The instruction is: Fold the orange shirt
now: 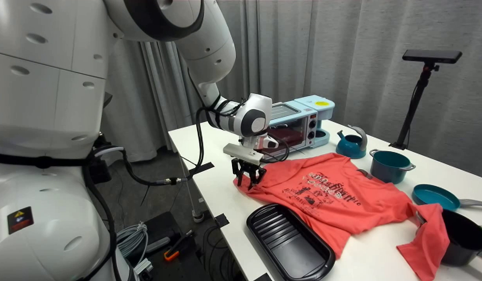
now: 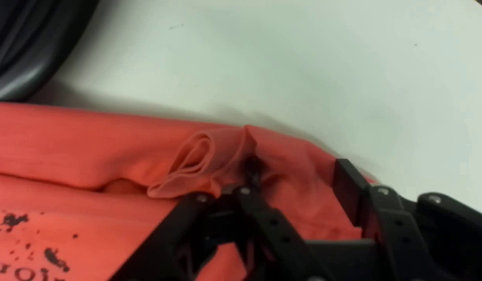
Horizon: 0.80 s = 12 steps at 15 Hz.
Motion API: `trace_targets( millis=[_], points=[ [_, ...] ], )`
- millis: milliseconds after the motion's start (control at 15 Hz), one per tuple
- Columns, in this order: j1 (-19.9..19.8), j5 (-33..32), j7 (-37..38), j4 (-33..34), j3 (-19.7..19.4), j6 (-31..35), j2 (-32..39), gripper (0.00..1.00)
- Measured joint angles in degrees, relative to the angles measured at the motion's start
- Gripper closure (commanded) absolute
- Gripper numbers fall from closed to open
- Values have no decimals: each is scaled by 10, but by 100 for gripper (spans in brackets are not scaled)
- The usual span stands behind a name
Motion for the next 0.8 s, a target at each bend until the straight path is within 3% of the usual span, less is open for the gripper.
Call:
trace_targets(
  millis=[200, 800],
  points=[
    [2, -11, 11, 3, -2, 0, -2, 100],
    [3, -11, 20, 3, -2, 5, -26, 98]
  ],
)
